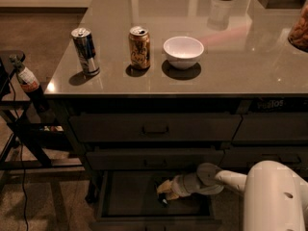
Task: Place rxbar blueberry into bottom drawer
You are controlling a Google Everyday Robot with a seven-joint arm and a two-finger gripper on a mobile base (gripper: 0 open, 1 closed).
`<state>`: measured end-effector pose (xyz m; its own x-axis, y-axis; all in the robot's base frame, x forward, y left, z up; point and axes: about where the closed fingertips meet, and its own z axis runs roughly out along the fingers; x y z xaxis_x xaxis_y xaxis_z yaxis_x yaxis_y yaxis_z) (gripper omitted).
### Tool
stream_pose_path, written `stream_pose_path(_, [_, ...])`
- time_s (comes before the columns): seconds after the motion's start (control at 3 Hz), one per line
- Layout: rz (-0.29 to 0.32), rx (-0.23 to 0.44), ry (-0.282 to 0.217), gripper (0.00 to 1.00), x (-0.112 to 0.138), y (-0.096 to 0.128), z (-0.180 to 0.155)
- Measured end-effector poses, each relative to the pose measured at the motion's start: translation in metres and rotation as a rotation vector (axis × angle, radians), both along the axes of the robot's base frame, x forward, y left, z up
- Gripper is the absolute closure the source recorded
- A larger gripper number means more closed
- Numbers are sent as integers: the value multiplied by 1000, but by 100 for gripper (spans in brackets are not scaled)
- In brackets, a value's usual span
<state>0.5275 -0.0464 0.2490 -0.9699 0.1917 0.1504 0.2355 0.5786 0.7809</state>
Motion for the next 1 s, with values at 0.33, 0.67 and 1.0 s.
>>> stream_pose_path(0.33, [-20, -5, 6, 100, -7, 2, -6])
stream_pose_path(0.67, [-93, -6, 16, 100, -16, 7, -30])
stream_pose_path(1.0, [-130, -23, 8, 100, -12, 10, -49])
